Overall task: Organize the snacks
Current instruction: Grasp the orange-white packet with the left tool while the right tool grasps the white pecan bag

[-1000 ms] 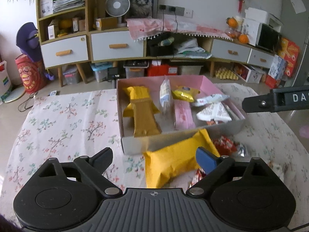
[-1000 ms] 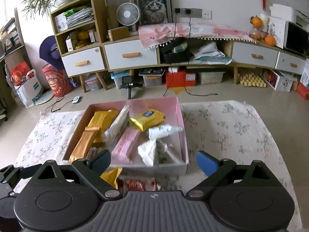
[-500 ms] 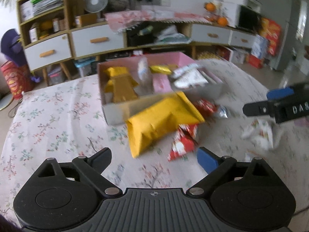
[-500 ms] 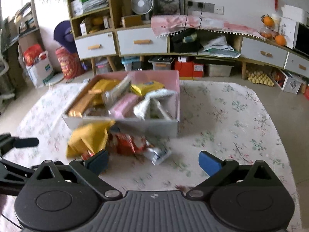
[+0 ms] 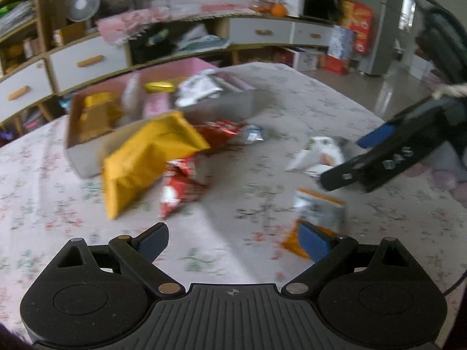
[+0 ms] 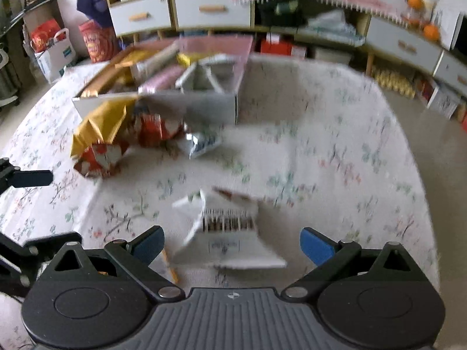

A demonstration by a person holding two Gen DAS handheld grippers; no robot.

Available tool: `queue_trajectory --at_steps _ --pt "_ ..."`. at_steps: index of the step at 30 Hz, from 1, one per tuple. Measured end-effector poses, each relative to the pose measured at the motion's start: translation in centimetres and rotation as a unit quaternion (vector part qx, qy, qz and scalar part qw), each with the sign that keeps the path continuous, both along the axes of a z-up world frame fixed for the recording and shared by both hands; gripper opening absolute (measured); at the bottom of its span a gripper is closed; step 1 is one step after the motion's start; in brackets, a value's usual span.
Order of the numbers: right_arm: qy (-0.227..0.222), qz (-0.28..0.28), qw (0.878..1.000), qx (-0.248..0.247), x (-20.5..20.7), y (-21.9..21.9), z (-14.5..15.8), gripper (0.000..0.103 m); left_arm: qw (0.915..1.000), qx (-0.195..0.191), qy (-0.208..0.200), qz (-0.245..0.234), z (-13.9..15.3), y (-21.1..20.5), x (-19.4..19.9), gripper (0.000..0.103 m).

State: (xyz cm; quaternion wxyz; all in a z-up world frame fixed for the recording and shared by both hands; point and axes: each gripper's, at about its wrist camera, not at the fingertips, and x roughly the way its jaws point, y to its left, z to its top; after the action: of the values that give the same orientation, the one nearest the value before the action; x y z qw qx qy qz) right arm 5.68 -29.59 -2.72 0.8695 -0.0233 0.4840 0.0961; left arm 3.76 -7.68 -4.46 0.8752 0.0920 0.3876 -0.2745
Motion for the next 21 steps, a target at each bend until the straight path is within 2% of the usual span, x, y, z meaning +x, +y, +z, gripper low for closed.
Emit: queue_trajectory --at_steps 5,17,19,21 --pt "0.038 -0.005 0.999 0.023 0.3 -0.2 -0.8 0.078 0.9994 -0.001 0.007 -0.034 -0.6 -2.1 -0.8 0.096" --pt "0.049 -0.003 0.999 0.021 0.8 -0.3 -1.3 0.077 0.9967 -0.012 0.017 -0.079 -1.2 -5.1 -1.4 0.094" --pt "0.049 -0.002 0.999 0.019 0.8 -0.3 -1.3 0.077 0.9960 -0.016 0.019 -0.086 -1.2 -5.5 -1.4 0.089" --pt "0.048 -0.002 0.999 0.017 0.8 -0.3 -1.3 0.077 0.9960 -0.013 0.017 -0.087 -1.2 -5.8 -1.5 0.078"
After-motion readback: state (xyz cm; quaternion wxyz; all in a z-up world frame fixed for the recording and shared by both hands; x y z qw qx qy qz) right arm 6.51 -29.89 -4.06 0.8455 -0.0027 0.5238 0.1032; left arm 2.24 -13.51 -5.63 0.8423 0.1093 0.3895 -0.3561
